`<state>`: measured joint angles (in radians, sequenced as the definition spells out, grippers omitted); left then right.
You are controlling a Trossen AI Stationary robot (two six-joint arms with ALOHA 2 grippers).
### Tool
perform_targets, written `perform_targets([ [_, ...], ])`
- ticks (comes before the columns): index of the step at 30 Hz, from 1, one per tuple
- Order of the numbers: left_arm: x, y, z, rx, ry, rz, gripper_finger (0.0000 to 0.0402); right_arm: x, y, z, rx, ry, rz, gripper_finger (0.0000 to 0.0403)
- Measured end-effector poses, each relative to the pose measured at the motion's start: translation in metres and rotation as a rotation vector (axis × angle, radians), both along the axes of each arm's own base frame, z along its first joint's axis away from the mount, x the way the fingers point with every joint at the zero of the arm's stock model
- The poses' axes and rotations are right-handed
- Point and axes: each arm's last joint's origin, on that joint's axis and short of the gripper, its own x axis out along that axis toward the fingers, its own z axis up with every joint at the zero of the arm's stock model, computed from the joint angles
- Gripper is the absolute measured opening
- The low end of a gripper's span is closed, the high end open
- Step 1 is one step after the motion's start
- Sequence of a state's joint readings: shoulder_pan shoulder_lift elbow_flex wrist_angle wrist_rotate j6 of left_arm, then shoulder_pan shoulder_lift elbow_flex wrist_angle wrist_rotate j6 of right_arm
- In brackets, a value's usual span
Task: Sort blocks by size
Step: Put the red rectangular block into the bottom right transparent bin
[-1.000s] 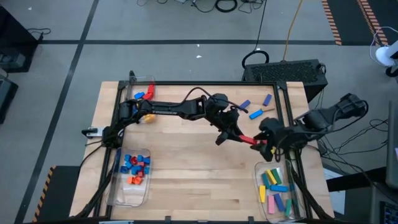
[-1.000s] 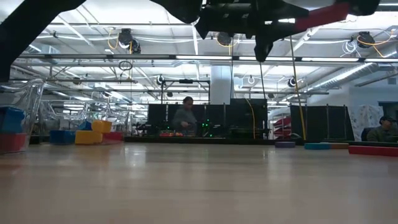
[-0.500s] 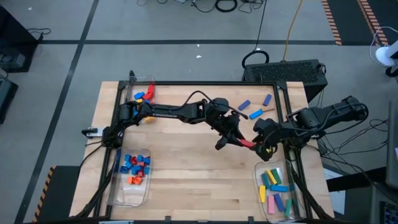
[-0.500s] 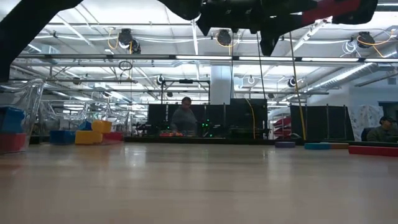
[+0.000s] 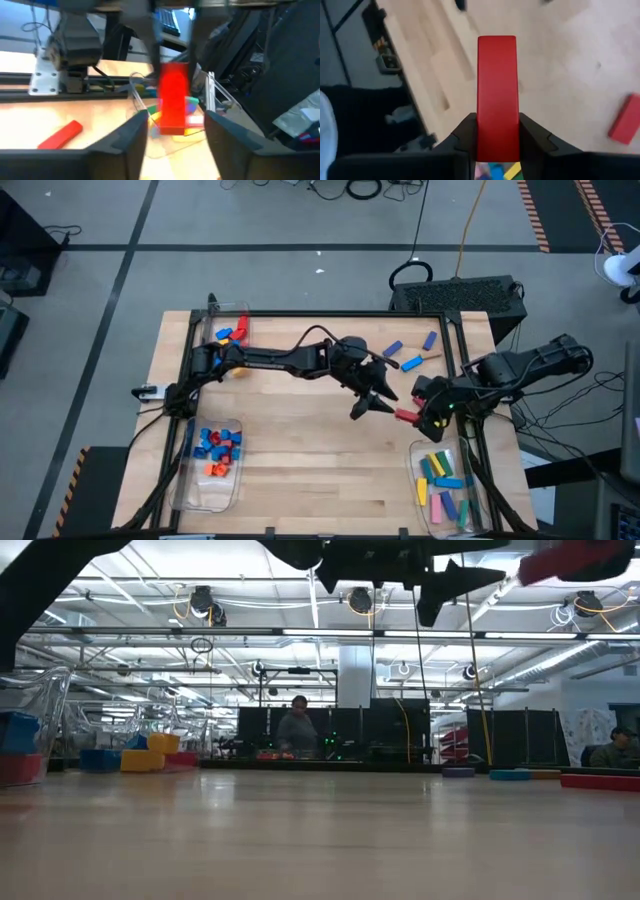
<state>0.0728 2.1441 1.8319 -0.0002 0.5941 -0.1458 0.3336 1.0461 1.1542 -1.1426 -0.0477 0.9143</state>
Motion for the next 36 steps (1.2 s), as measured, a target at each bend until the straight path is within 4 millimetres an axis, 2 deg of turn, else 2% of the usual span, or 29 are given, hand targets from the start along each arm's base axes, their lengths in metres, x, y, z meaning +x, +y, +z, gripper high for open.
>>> perform_targets([
  [3, 0.0, 0.003, 0.0, -0.005, 0.01, 0.011, 0.0232, -0.008, 0.001, -0.003, 0.023, 0.093, 0.007, 0.008],
  [6, -0.001, 0.006, -0.001, -0.025, 0.03, 0.022, 0.0252, -0.021, 0.005, -0.008, 0.044, 0.235, 0.028, 0.008],
  [13, -0.005, 0.023, -0.004, -0.084, 0.107, 0.053, 0.0258, -0.035, 0.031, -0.014, 0.123, 0.355, 0.051, 0.008],
  [22, -0.008, 0.032, -0.009, -0.099, 0.172, 0.059, 0.0259, -0.033, 0.078, -0.056, 0.149, 0.463, 0.048, 0.0082],
  [24, -0.008, 0.031, -0.009, -0.098, 0.172, 0.057, 0.0259, -0.031, 0.085, -0.064, 0.14, 0.479, 0.036, 0.0105],
  [31, -0.009, 0.031, -0.01, -0.101, 0.188, 0.058, 0.026, -0.026, 0.098, -0.086, 0.057, 0.57, 0.022, 0.0232],
  [33, -0.009, 0.031, -0.011, -0.124, 0.214, 0.068, 0.026, -0.025, 0.099, -0.085, 0.068, 0.568, 0.01, 0.0251],
  [36, -0.01, 0.033, -0.013, -0.173, 0.257, 0.089, 0.026, -0.022, 0.097, -0.072, 0.072, 0.516, -0.035, 0.0261],
])
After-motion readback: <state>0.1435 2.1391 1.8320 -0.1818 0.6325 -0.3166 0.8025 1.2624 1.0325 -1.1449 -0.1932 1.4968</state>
